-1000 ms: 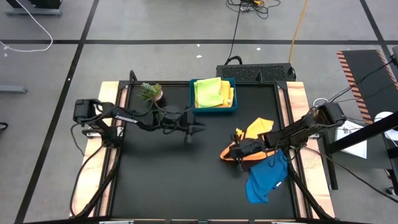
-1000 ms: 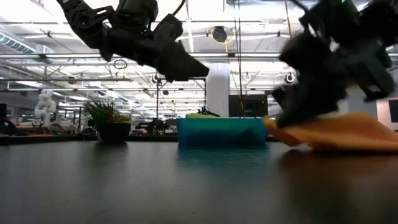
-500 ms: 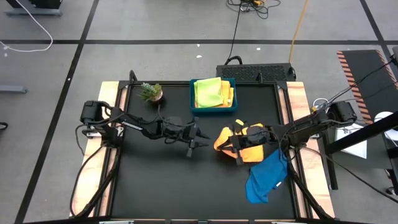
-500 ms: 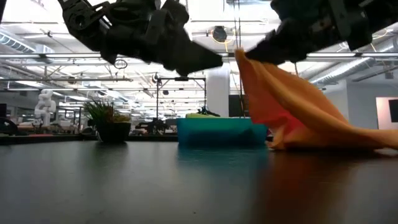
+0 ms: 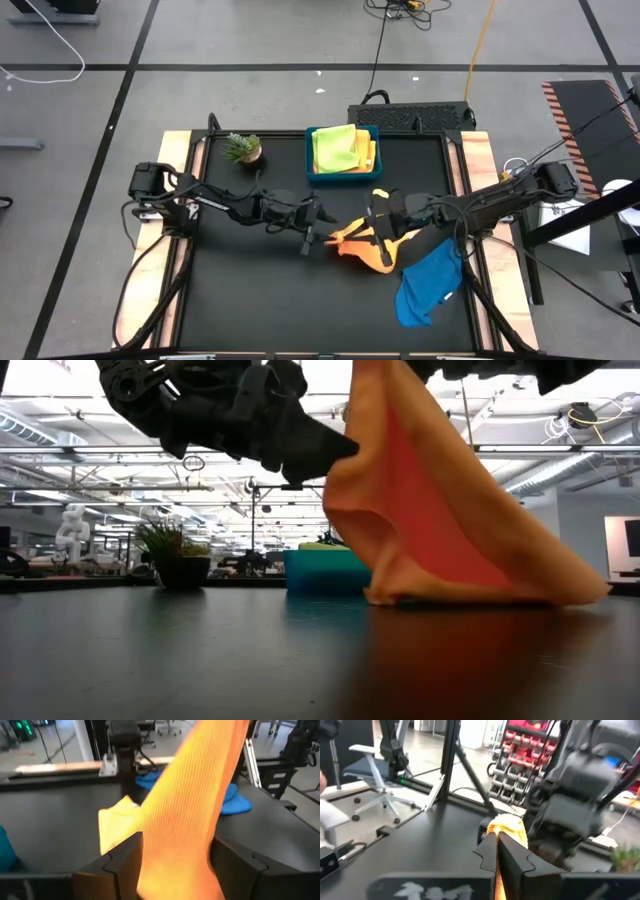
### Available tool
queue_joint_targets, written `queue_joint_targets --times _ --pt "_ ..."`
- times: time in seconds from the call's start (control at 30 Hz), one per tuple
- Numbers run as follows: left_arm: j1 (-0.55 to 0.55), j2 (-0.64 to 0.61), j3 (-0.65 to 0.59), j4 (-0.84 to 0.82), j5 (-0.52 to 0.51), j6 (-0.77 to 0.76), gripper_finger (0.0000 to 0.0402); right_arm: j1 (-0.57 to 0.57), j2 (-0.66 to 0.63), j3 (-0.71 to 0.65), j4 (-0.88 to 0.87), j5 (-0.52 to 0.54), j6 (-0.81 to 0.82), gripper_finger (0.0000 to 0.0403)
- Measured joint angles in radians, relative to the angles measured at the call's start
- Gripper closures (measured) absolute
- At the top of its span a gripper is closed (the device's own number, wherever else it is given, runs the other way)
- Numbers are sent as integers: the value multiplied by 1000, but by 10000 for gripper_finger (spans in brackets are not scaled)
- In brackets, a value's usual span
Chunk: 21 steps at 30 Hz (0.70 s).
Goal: Fold microfiber towels
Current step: Fold the orange microfiber cloth
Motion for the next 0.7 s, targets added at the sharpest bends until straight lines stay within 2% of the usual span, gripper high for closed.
queue_joint_targets --times 0.17,0.33,0.53,0.7 --pt "0 0 0 -54 0 -40 176 -2 -38 2 2 16 -26 403" --pt "0 0 0 -113 -35 -86 176 -2 -68 1 5 85 -64 403" --pt "0 0 0 -184 -127 -135 176 -4 -117 1 61 87 -118 403" --pt "0 0 0 -190 -132 -155 176 -21 -172 1 68 86 -133 403"
